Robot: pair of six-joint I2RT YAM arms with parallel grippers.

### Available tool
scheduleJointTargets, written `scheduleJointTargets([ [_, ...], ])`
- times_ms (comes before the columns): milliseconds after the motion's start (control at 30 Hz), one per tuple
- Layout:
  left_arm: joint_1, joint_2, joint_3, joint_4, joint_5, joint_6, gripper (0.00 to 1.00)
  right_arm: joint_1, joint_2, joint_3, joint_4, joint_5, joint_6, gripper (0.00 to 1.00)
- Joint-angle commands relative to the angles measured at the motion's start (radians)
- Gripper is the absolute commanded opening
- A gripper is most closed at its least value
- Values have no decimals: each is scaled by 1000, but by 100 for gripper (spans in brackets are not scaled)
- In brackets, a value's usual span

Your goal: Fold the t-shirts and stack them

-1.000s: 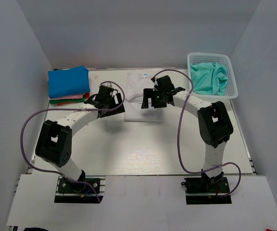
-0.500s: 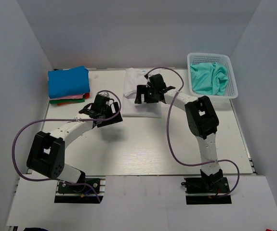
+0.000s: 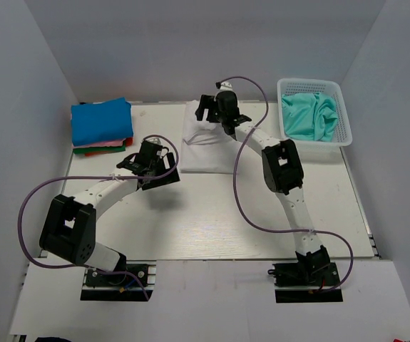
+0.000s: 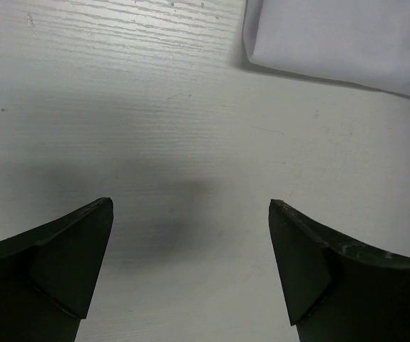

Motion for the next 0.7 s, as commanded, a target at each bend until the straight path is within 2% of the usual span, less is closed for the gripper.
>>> scheduleJointTargets([
  [0,7,-40,16,-16,-32,8,100,-4,-43,16,-9,-22,-145,90],
  [33,7,-51,16,-2,-32,18,100,-1,-122,-17,6,-31,-227,90],
  [67,7,-51,16,7,-10,18,100,1,-153,-132,10,-31,-250,90],
  [133,7,-42,16,29,1,18,100,8,-271,-211,14,-22,-312,90],
  [167,-2,-42,16,29,20,18,100,10,-299,-309,11,-20,-350,90],
  [233,-2,-32,16,56,50,18,100,20,-400,-365,-4,-31,-359,90],
  [267,-2,-32,2,66,50,27,100,31,-446,-458,-6,-75,-356,90],
  [333,-2,-32,-10,95,73,27,100,43,-512,-543,3,-106,-344,90],
  [467,-2,-32,-44,132,128,17,100,83,-539,-640,-12,-102,-318,90],
  [667,-2,-71,-73,117,131,8,100,108,-474,-625,-21,-152,-226,90],
])
